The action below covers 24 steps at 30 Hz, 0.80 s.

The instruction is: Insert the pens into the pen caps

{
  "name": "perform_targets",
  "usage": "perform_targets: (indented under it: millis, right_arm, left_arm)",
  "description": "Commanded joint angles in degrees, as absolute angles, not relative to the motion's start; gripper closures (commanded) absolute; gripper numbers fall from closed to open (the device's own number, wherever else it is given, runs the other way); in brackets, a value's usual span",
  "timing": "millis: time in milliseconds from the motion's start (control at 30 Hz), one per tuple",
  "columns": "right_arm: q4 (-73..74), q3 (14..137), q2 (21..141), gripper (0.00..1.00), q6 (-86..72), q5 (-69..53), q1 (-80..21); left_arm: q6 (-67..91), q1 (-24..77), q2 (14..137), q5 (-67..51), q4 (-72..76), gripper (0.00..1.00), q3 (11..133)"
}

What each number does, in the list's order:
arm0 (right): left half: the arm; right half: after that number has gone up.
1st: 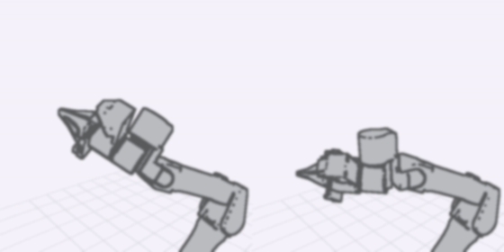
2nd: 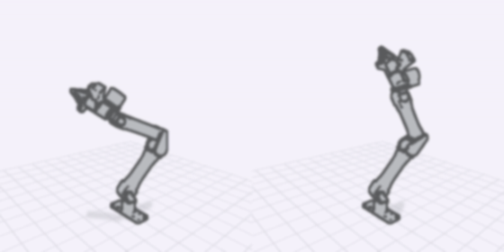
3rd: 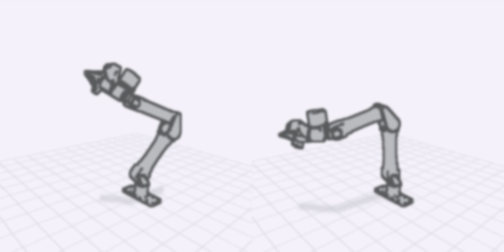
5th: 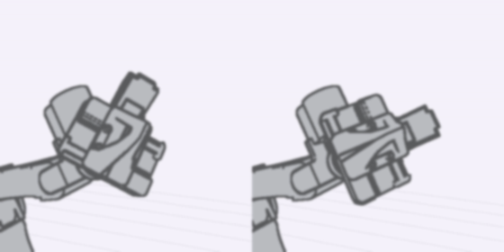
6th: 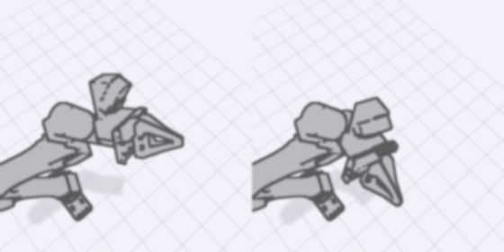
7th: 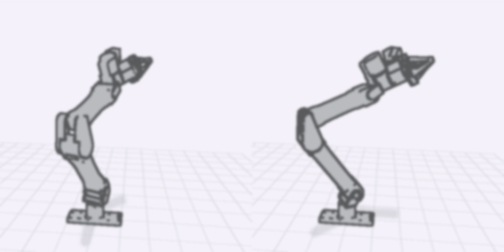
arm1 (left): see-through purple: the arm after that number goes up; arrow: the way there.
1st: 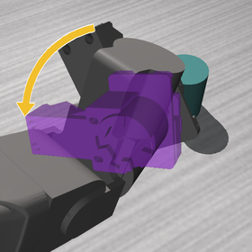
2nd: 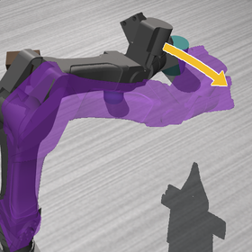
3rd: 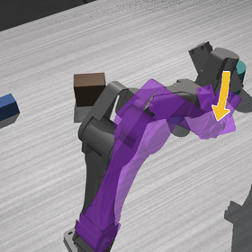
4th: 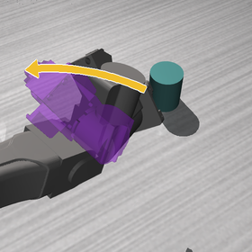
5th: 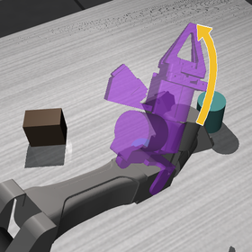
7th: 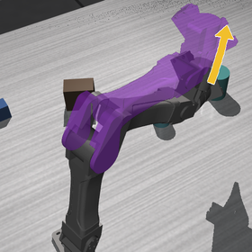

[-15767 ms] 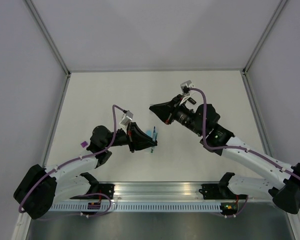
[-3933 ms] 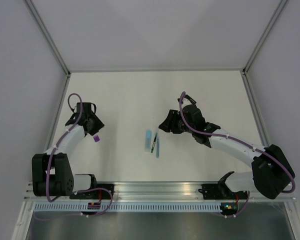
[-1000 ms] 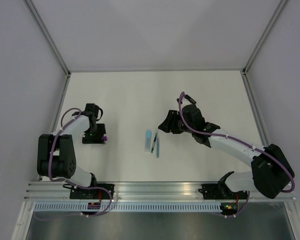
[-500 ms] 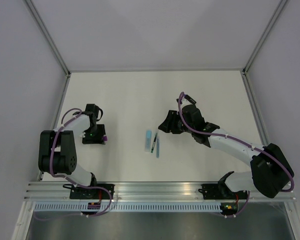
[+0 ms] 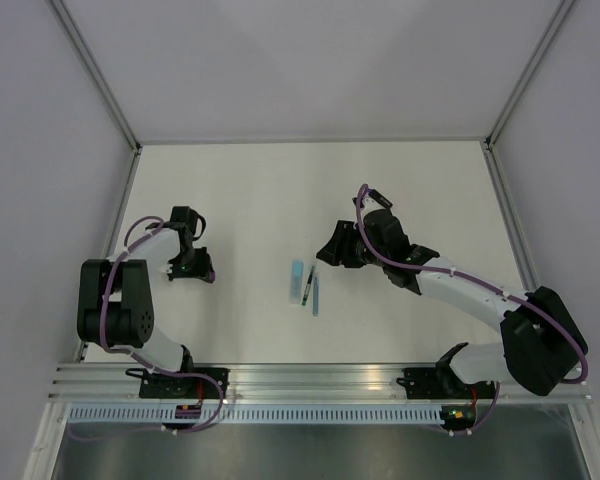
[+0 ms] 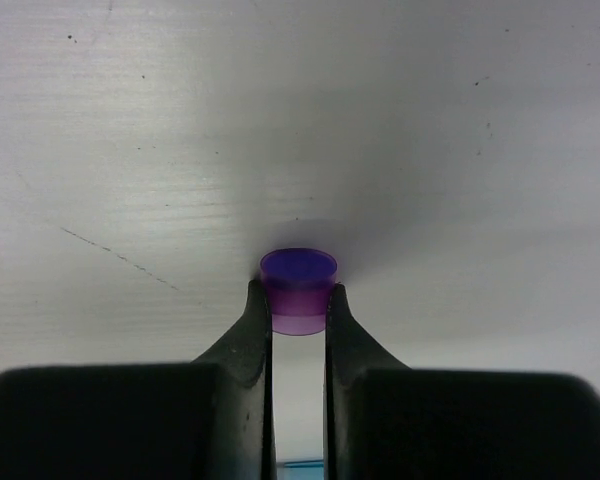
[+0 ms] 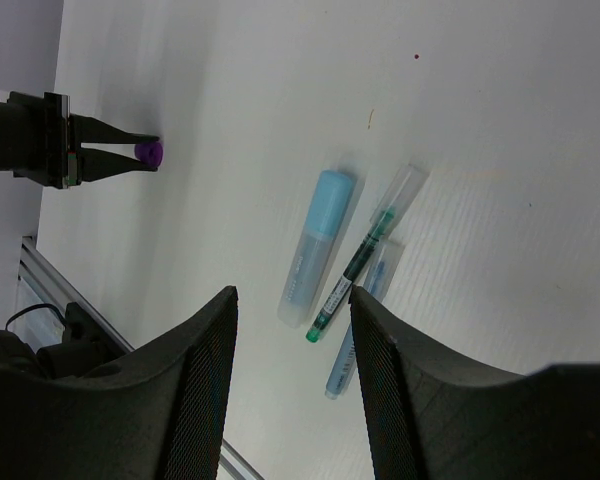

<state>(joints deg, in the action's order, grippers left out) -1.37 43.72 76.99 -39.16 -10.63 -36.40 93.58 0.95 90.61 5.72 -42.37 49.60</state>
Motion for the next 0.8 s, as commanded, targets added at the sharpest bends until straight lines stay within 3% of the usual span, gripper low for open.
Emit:
perform_targets:
  millis: [0,167,367,433,600,767]
  right_arm:
    - [-3.4,44.0,77.7,0.45,-38.2,-10.5,-36.4]
    - [-3.5,44.4,79.2,0.45,-37.1,-10.7,-36.4]
    - [-4.0,44.0,76.4,0.41,-32.1,-6.3,-36.4]
    - [0.7,48.1,77.2,0.33,-28.3,-0.6,-36.1]
    - [13.0,68.9,86.9,0.27,-17.1,17.9,-34.3]
    - [22.0,86.3,102.6,0.24,-1.5,20.7,-28.7]
  left_arm:
    - [92.6,0.5,91.8,9.0,-40.7,0.98,46.6]
    - [84.2,0.6,89.1,9.1,-39.3,0.98,49.8]
    - [65.3,2.9,83.8,-0.8,-26.7,0.98,50.3]
    - [57.7,4.6,81.1,-5.7,-21.3,0.98,50.2]
    - [48.7,12.2,74.0,-18.9,-1.5,0.98,42.4]
    - [48.3,18.9,68.9,-33.7,20.7,0.98,33.6]
